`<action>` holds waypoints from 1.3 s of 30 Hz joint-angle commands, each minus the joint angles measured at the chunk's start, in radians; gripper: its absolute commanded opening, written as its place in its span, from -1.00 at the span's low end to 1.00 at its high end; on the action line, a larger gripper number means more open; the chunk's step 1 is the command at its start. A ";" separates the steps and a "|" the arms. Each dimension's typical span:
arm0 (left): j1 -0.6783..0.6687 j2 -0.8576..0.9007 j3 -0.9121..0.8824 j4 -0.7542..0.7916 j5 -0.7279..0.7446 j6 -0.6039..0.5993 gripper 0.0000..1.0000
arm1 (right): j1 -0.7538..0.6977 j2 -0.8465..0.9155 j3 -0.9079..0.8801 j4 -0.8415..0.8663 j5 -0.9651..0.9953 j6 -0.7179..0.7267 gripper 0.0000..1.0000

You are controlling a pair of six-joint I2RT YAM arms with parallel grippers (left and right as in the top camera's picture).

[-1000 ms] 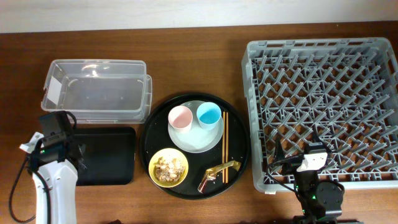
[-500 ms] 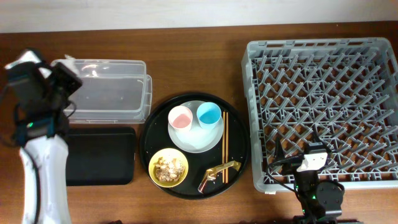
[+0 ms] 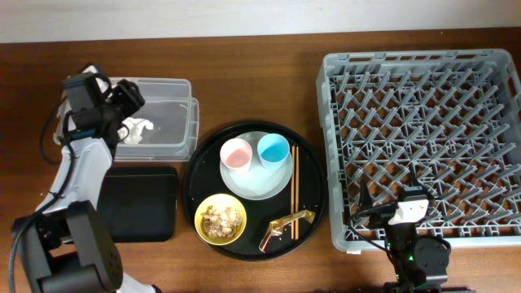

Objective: Sort waste into correct bins and load items into the dishwasher rack
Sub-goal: 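Carry the tissue with the left gripper and drop it into the clear bin, then reach the left gripper to the tray and grasp the gold wrapper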

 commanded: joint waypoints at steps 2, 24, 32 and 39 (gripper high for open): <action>-0.167 -0.242 0.138 -0.367 0.048 0.066 0.26 | -0.004 -0.006 -0.007 -0.001 -0.008 0.000 0.97; -1.198 0.011 0.144 -0.977 -0.185 0.069 0.05 | -0.004 -0.006 -0.007 -0.001 -0.008 0.000 0.97; -1.257 0.011 -0.089 -0.669 -0.291 0.069 0.07 | -0.004 -0.006 -0.007 -0.001 -0.008 0.000 0.97; -1.257 0.012 -0.096 -0.632 -0.344 0.069 0.06 | -0.004 -0.006 -0.007 -0.001 -0.008 0.000 0.97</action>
